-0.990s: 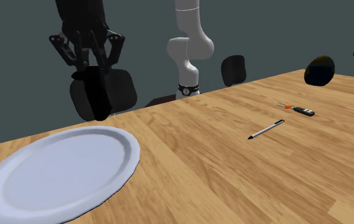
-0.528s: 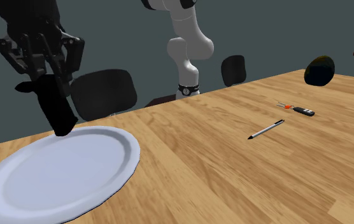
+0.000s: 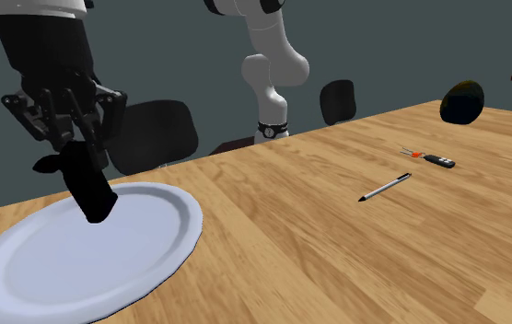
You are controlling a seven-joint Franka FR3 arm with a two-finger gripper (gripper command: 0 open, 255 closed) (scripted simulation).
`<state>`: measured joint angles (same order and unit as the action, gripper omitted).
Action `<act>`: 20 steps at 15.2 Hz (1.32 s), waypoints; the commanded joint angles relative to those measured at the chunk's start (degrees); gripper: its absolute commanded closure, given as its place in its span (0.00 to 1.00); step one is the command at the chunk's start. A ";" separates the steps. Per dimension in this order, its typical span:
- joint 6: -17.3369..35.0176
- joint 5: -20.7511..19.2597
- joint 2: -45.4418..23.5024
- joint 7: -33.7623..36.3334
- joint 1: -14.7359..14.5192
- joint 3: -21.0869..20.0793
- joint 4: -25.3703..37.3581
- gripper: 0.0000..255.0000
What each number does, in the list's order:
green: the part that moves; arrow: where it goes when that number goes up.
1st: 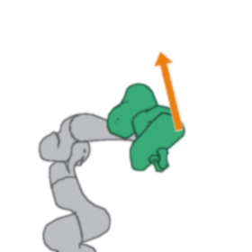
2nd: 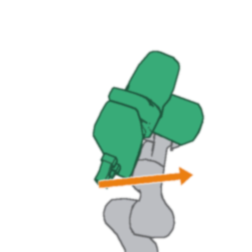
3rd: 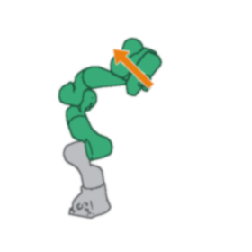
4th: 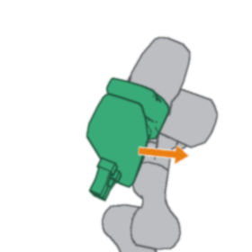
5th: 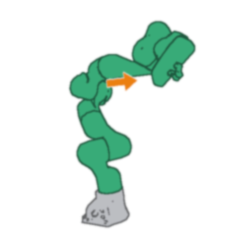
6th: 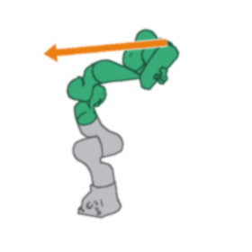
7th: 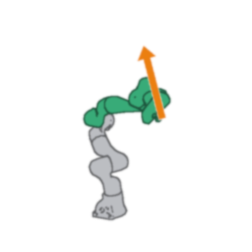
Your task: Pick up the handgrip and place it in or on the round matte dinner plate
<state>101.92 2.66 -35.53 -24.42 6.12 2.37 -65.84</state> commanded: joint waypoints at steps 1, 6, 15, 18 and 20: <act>1.42 0.02 -0.34 -0.05 0.00 -0.01 -1.03 1.00; 5.16 0.06 -0.65 -0.16 -0.05 -0.03 -4.47 1.00; 5.10 0.07 -0.70 -0.15 -0.06 -0.02 -4.35 0.00; 4.89 0.09 -1.01 -0.23 0.03 -0.01 -3.83 0.00; 5.17 0.07 -0.64 -0.16 -0.06 -0.02 -4.48 0.00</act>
<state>106.93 2.74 -36.35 -24.60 6.11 2.35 -69.98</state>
